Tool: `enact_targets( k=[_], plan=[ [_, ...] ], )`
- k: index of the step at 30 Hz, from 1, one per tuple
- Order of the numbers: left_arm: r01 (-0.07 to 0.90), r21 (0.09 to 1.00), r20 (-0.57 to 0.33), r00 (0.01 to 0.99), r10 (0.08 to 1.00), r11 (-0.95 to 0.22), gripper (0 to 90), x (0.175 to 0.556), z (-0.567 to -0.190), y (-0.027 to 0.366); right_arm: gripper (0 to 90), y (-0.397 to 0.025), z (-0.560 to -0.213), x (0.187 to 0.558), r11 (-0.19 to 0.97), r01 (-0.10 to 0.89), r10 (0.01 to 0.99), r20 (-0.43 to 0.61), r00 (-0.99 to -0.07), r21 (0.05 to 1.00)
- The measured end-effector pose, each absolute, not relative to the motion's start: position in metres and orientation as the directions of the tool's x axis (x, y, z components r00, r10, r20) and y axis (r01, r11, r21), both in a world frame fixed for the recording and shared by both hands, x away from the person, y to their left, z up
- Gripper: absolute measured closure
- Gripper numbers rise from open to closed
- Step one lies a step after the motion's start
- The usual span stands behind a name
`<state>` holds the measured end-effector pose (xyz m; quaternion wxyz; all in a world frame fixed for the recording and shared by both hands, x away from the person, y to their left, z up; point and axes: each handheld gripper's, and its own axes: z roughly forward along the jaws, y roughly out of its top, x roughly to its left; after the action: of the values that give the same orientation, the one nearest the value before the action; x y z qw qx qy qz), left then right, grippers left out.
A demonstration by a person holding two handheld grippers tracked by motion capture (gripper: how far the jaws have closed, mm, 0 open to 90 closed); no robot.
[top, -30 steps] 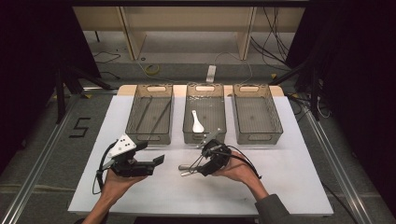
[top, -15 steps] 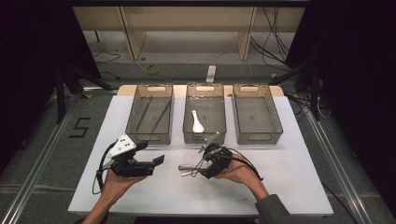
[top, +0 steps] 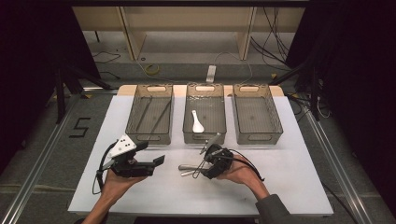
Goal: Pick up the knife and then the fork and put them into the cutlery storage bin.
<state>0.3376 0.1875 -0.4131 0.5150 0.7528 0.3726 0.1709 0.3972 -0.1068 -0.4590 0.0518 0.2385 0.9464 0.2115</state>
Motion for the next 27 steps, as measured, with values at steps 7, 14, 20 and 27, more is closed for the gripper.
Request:
enact_targets(
  k=[7, 14, 20, 27],
  plan=[
    [0.384, 0.902, -0.121, 0.665, 0.737, -0.198, 15.8, 0.3381, -0.4133, 0.1865, 48.5, -0.1072, -0.4627, 0.3972, 0.804, 0.426, 0.468, 0.002, -0.884, 0.415],
    [0.384, 0.902, -0.121, 0.664, 0.738, -0.197, 15.8, 0.3378, -0.4134, 0.1850, 51.9, -0.1065, -0.4648, 0.3974, 0.816, 0.414, 0.460, -0.022, -0.888, 0.403],
    [0.383, 0.899, -0.114, 0.672, 0.732, -0.211, 15.7, 0.3382, -0.4141, 0.1831, 54.2, -0.1049, -0.4655, 0.3967, 0.819, 0.412, 0.465, -0.042, -0.884, 0.399],
    [0.378, 0.901, -0.110, 0.673, 0.731, -0.212, 15.8, 0.3377, -0.4135, 0.1831, 57.7, -0.1029, -0.4652, 0.3953, 0.833, 0.392, 0.451, -0.069, -0.890, 0.390]
  ],
)
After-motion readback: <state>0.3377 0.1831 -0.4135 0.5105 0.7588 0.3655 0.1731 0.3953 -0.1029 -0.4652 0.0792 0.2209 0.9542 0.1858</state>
